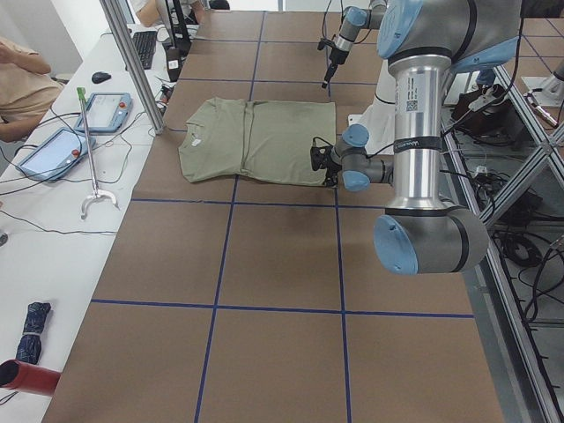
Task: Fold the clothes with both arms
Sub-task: 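Move both grippers to the shirt hem nearest the robot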
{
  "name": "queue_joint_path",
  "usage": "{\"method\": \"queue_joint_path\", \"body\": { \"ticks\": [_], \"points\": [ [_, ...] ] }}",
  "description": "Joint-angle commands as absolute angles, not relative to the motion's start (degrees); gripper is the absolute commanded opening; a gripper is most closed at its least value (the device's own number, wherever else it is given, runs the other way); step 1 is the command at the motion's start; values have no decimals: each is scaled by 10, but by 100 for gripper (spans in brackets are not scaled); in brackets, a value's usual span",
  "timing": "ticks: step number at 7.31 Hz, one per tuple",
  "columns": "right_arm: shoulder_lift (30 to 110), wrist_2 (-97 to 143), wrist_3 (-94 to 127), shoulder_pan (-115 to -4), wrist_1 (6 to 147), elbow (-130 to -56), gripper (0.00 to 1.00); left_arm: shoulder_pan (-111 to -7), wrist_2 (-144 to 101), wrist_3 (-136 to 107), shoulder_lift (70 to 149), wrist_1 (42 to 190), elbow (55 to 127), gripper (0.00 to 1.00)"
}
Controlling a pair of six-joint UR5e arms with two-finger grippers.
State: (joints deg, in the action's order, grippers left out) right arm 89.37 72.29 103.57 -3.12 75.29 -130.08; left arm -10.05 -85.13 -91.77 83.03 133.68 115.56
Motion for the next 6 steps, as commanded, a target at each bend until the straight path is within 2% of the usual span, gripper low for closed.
{"method": "queue_joint_path", "body": {
  "ticks": [1, 3, 6],
  "points": [
    [895, 722, 1035, -31, 753, -1301, 97, -84, -851, -917, 820, 1336, 1155, 72],
    [896, 718, 1036, -29, 753, -1298, 97, -77, -851, -917, 824, 1335, 1155, 63],
    [896, 717, 1036, -28, 753, -1296, 98, -74, -851, -918, 828, 1335, 1153, 58]
  ]
}}
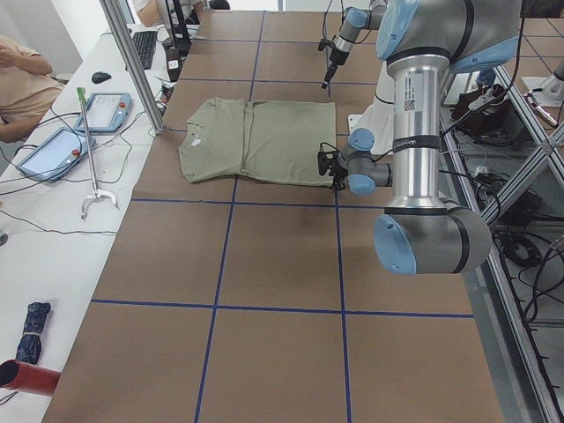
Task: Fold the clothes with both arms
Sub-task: 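Grasp the hem corners with the left and right grippers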
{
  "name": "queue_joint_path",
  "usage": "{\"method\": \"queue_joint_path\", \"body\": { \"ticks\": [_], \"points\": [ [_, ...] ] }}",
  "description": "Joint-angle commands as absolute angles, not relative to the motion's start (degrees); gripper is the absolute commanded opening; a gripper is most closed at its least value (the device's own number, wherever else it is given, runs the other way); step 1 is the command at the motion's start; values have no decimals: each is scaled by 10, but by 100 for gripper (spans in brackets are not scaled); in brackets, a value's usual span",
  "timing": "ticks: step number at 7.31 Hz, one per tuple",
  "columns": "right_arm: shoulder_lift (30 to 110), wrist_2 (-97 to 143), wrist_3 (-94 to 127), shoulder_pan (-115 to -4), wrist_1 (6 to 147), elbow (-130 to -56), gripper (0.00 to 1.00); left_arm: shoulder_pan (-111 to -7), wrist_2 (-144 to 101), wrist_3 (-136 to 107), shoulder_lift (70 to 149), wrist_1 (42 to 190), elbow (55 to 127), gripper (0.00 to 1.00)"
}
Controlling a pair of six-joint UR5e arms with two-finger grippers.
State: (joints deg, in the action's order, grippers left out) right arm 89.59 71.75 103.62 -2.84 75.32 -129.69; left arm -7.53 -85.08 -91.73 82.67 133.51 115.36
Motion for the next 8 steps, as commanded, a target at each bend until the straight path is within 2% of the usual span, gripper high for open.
{"method": "queue_joint_path", "body": {
  "ticks": [1, 3, 4, 6, 7, 8],
  "points": [
    [896, 717, 1036, -28, 753, -1296, 98, -74, -850, -921, 831, 1335, 1153, 51],
    [896, 717, 1036, -25, 753, -1295, 98, -72, -847, -923, 836, 1335, 1152, 20],
    [896, 717, 1036, -25, 753, -1295, 98, -69, -847, -923, 836, 1335, 1153, 0],
    [895, 714, 1061, -16, 756, -1290, 91, -72, -846, -923, 837, 1336, 1172, 0],
    [896, 714, 1149, -3, 764, -1289, 80, -76, -847, -924, 837, 1336, 1199, 0],
    [891, 709, 1200, 12, 797, -1289, 76, -77, -849, -924, 838, 1336, 1214, 0]
  ]
}}
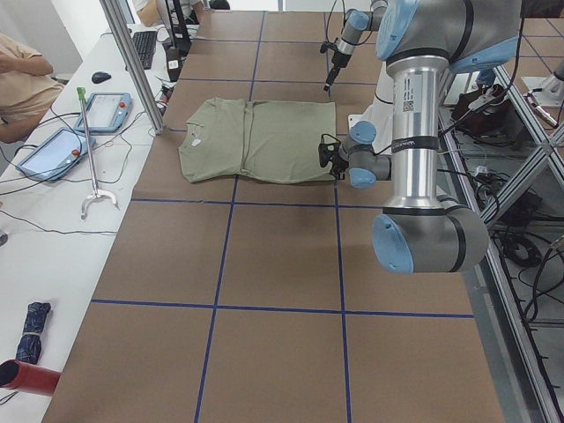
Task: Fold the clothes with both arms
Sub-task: 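Grasp the hem corners with the left and right grippers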
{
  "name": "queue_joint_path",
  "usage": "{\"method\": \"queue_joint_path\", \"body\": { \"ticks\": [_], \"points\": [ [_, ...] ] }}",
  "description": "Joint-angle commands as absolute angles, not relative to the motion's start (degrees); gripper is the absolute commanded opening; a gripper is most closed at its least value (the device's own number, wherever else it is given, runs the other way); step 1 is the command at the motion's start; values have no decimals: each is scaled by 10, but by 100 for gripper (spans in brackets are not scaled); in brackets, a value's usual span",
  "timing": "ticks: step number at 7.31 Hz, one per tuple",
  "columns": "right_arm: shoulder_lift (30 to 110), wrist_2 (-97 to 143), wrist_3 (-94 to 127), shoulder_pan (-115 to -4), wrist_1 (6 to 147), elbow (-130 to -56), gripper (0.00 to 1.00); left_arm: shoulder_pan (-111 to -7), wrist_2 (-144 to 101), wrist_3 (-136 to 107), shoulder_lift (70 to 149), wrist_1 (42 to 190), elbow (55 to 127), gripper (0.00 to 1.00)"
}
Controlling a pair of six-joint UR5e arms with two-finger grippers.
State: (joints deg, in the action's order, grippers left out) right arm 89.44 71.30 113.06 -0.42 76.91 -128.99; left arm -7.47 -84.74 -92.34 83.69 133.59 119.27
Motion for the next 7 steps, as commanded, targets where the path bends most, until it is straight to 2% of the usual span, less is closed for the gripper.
{"method": "queue_joint_path", "body": {
  "ticks": [1, 5, 7],
  "points": [
    [889, 689, 1221, 31, 816, -1282, 76, -79, -852, -924, 838, 1336, 1223, 0],
    [846, 668, 1234, 42, 817, -1207, 81, -80, -853, -924, 838, 1337, 1238, 0],
    [840, 656, 1233, 42, 817, -1196, 70, -80, -853, -924, 837, 1337, 1238, 0]
  ]
}}
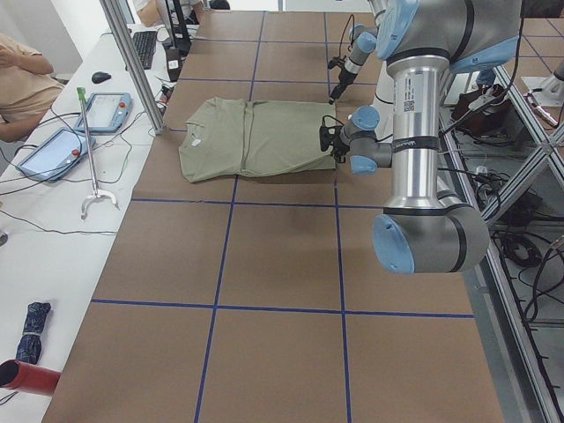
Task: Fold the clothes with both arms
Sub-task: 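Grasp the hem corners with the left and right grippers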
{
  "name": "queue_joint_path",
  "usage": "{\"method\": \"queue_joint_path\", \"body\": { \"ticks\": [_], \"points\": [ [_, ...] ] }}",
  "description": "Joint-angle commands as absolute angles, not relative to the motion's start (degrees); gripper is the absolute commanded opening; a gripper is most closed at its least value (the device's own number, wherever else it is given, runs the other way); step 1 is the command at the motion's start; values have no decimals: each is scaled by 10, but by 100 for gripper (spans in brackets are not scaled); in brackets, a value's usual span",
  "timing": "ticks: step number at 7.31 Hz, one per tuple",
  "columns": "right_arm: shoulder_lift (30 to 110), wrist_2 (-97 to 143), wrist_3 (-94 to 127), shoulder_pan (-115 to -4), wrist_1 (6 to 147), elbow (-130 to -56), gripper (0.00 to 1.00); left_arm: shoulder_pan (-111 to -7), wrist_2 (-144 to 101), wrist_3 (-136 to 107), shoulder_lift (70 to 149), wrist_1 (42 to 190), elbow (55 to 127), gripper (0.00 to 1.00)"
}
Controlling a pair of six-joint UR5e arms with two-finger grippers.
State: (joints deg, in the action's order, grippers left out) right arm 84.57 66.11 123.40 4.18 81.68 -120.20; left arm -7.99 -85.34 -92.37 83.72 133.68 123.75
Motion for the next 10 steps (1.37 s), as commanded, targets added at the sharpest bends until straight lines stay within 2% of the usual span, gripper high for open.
{"method": "queue_joint_path", "body": {
  "ticks": [1, 2, 3, 4, 5, 7, 8, 10],
  "points": [
    [839, 655, 1233, 42, 817, -1196, 63, -80, -853, -924, 838, 1337, 1238, 0],
    [839, 655, 1233, 42, 817, -1196, 52, -80, -853, -924, 837, 1337, 1238, 0],
    [839, 655, 1234, 42, 817, -1195, 32, -80, -853, -924, 838, 1337, 1238, 0],
    [838, 654, 1234, 41, 817, -1196, 4, -80, -853, -924, 838, 1337, 1238, 0],
    [838, 648, 1234, 41, 817, -1194, 0, -80, -853, -924, 838, 1337, 1238, 0],
    [838, 643, 1231, 25, 829, -1222, 0, -80, -856, -924, 836, 1337, 1261, 0],
    [842, 648, 1224, 12, 898, -1293, 0, -82, -875, -924, 826, 1334, 1299, 0],
    [838, 704, 1219, 29, 1134, -1496, 0, -86, -922, -924, 784, 1286, 1429, 0]
  ]
}}
